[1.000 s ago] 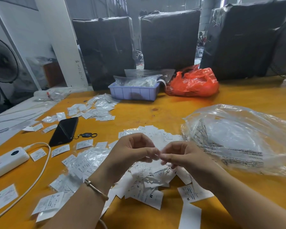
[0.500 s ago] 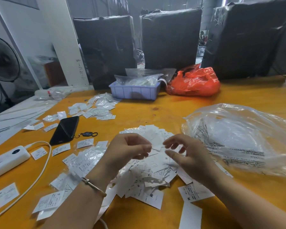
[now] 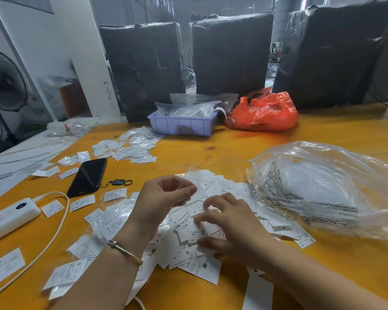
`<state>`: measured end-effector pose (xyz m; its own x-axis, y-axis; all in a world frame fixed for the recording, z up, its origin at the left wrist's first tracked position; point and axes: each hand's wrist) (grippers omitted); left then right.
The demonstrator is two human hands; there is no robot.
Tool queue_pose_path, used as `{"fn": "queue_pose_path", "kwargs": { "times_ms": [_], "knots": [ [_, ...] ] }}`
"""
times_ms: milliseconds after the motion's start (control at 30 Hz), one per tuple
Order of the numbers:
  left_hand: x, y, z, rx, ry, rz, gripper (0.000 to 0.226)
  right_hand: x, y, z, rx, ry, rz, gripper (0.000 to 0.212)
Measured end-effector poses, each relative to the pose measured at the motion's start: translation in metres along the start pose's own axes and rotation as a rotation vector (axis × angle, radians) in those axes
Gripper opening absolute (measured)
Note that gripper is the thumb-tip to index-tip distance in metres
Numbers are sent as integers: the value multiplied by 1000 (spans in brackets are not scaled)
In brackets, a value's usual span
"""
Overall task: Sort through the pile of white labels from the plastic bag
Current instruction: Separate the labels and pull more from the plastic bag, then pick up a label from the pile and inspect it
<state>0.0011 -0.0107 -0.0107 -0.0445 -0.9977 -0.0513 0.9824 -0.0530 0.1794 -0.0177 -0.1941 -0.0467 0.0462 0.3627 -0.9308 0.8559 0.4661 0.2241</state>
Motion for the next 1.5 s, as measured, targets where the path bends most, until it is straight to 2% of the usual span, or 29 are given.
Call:
{"fn": "queue_pose_path", "kwargs": {
  "times_ms": [167,267,333,567,667,767,833,900,967,1067,1133,1267,1400,1500],
  "knots": [
    [1,-1,-1,-42,-14,-47,4,-2,-1,-1,-102,-117,95,35],
    [1,0,-1,-63,-22,-52,5,-4,-1,-5,-160,-214,94,41],
    [0,-1,-1,-65,-27,-54,6,-4,-2,-8,-180,-254,121,35],
    [1,0,-2,-46,16,-80,4,-10,-5,-7,-246,-165,94,23],
    [0,0,-4,-38,37,-94,7,-10,-8,-8,-183,-16,142,16],
    [0,0,-4,-35,67,-119,8,-4,-8,-7,28,281,95,16],
    [0,0,-4,-30,83,-134,7,-7,-7,-5,160,565,101,23],
    [1,0,-4,-31,107,-139,9,-13,-8,-2,209,818,196,31],
    [1,0,-5,-28,131,-130,11,-19,-9,1,269,964,245,36],
    [2,-1,-5,-16,138,-110,5,-22,-9,5,391,1060,217,42],
    [2,-2,-3,-10,130,-96,6,-25,-7,9,432,1164,223,38],
    [4,-4,-2,34,110,-100,13,-34,-7,14,369,1223,398,22],
    [8,-6,-3,121,176,-110,10,-41,-12,16,264,1162,571,43],
    [9,-8,-3,187,265,-133,10,-47,-14,12,214,1111,664,44]
  ]
}}
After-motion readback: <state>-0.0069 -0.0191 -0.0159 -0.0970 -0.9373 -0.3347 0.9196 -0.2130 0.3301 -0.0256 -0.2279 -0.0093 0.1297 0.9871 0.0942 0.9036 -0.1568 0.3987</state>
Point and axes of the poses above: each hand's wrist, its own y-axis towards the middle knuckle, its own x-axis out of the palm, z = x × y, and after that the axes turned 5 degrees about x, right-handed
